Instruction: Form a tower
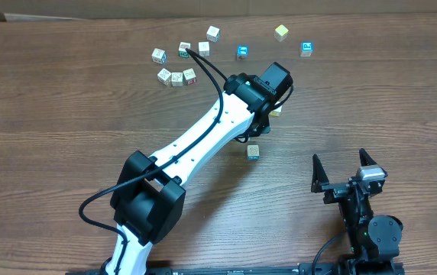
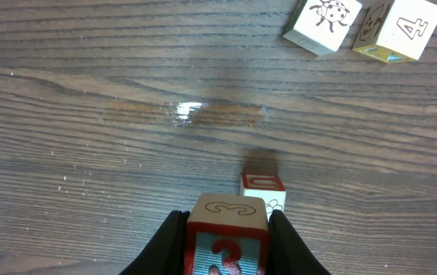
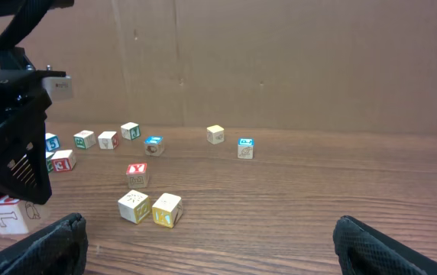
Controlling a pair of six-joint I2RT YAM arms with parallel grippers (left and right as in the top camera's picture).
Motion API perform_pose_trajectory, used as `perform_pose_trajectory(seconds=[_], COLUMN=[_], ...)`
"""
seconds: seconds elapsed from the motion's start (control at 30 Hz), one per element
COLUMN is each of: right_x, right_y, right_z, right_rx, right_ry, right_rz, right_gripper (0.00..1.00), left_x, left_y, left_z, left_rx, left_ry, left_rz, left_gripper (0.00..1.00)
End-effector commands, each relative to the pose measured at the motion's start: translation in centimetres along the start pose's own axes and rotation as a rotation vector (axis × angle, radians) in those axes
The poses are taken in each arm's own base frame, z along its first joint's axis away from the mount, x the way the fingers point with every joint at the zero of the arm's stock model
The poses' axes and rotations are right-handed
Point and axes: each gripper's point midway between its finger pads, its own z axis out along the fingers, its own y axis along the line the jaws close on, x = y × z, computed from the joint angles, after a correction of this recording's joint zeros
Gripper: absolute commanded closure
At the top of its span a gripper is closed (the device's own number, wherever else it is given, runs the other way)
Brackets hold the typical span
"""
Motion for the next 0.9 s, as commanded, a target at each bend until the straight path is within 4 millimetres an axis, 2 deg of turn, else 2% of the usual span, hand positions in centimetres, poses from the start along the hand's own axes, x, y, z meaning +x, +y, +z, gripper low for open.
perform_pose_trajectory(seconds=[0.0, 0.2, 0.4, 0.87], right_x=[0.2, 0.2, 0.2, 0.2], right_y=[0.1, 0.1, 0.1, 0.1], right_z=[0.0, 0.0, 0.0, 0.0], right_rx=[-0.006, -0.006, -0.006, -0.006], right_ry=[-0.001, -0.001, -0.001, -0.001], right_rz=[0.006, 0.006, 0.006, 0.006], right_gripper=[0.00, 0.00, 0.00, 0.00], left_x=[0.2, 0.9, 2.0, 1.9], left_y=[-0.3, -1.1, -1.7, -2.0], left_z=[-0.1, -0.2, 0.7, 0.9], left_rx=[-0.009, -0.010, -0.013, -0.003], left_ry=[-0.025, -0.037, -0.044, -0.052], left_rz=[-0.018, 0.010, 0.037, 0.049], left_gripper=[0.87, 0.89, 0.88, 0.88])
